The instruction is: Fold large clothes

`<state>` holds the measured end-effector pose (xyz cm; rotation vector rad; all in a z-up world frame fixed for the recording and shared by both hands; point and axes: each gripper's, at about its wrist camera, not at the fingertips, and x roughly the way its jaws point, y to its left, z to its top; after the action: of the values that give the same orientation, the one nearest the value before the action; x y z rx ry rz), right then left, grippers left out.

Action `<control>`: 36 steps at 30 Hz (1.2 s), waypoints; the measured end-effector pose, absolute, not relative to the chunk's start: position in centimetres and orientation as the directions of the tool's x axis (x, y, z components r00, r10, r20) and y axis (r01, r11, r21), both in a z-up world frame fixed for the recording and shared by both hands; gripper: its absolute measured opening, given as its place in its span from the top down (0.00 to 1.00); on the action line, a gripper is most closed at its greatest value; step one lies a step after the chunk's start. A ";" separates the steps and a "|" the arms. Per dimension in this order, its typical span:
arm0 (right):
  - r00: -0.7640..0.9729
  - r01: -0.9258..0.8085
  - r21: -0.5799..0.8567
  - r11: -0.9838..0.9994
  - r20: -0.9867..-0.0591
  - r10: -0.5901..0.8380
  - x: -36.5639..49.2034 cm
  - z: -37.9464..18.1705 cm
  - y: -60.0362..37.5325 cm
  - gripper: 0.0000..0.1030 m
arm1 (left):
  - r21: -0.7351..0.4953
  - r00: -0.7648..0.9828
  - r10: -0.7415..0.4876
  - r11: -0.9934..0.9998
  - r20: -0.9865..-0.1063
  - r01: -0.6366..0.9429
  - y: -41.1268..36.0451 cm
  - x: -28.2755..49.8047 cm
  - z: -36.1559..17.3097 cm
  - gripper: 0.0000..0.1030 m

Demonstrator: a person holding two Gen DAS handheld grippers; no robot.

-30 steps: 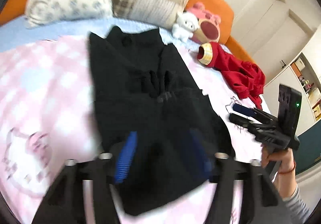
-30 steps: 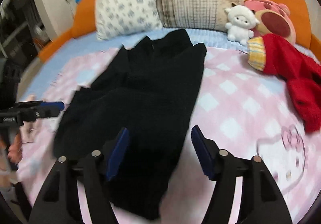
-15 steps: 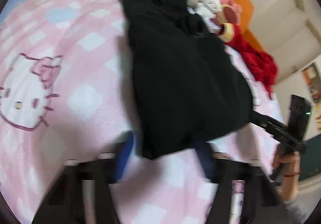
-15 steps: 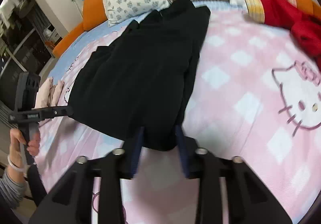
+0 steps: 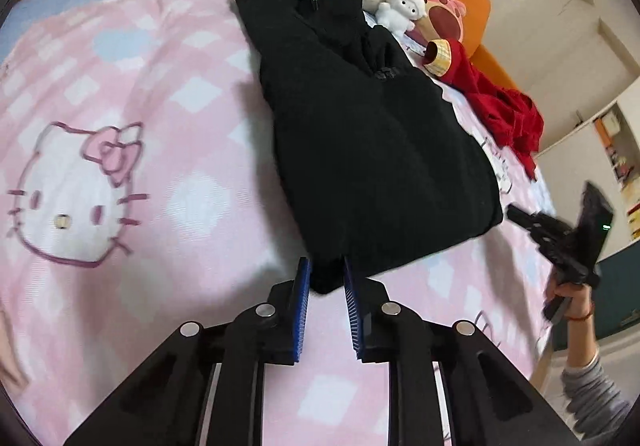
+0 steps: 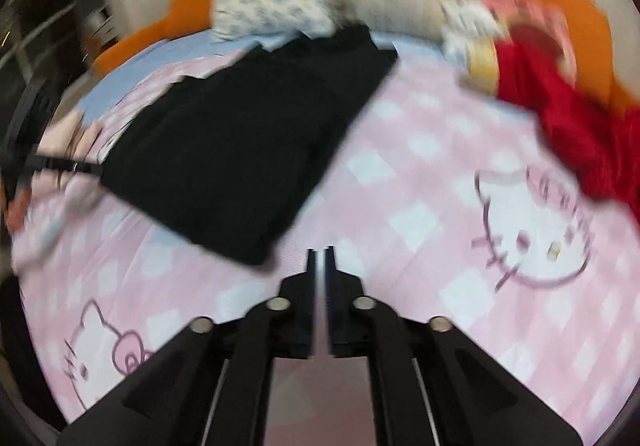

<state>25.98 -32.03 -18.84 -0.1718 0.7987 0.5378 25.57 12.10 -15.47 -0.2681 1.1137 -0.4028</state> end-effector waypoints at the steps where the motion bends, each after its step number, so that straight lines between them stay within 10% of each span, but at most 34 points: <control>1: 0.593 -0.553 0.018 0.833 -0.694 0.408 24.9 -17.9 -31.4 0.43 | -0.373 0.389 -0.423 0.906 -0.818 0.200 12.1 25.0 -14.8 0.74; 2: 0.607 -0.560 -0.004 0.828 -0.682 0.407 24.4 -17.3 -31.0 0.28 | -0.344 0.388 -0.412 0.909 -0.825 0.235 11.8 24.5 -14.2 0.70; 7: 0.678 -0.652 -0.291 0.700 -0.637 0.367 21.0 -15.9 -26.7 0.29 | 0.128 0.520 -0.218 0.826 -0.826 0.549 5.9 20.3 -11.2 0.46; 12: 0.766 -0.630 -0.610 0.480 -0.591 0.254 19.7 -19.4 -22.4 0.31 | 0.513 0.636 -0.026 0.566 -0.771 0.646 1.6 19.2 -13.9 0.46; 19: 0.834 -0.551 -0.794 0.257 -0.531 0.149 20.6 -25.3 -20.3 0.40 | 0.609 0.652 0.055 0.422 -0.757 0.671 -0.2 21.1 -17.9 0.45; 22: 0.845 -0.535 -0.813 0.231 -0.508 0.166 21.0 -26.0 -20.4 0.56 | 0.589 0.637 0.038 0.426 -0.770 0.687 -0.4 21.8 -18.6 0.62; 36: 0.684 -0.710 -0.521 0.473 -0.668 0.292 28.3 -14.1 -22.5 0.73 | 0.460 0.643 -0.138 0.588 -0.753 0.665 2.0 29.2 -7.2 0.80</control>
<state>28.32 -22.46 -14.05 -0.8782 0.5406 0.6506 29.15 1.95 -7.24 0.8142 0.7334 -0.5202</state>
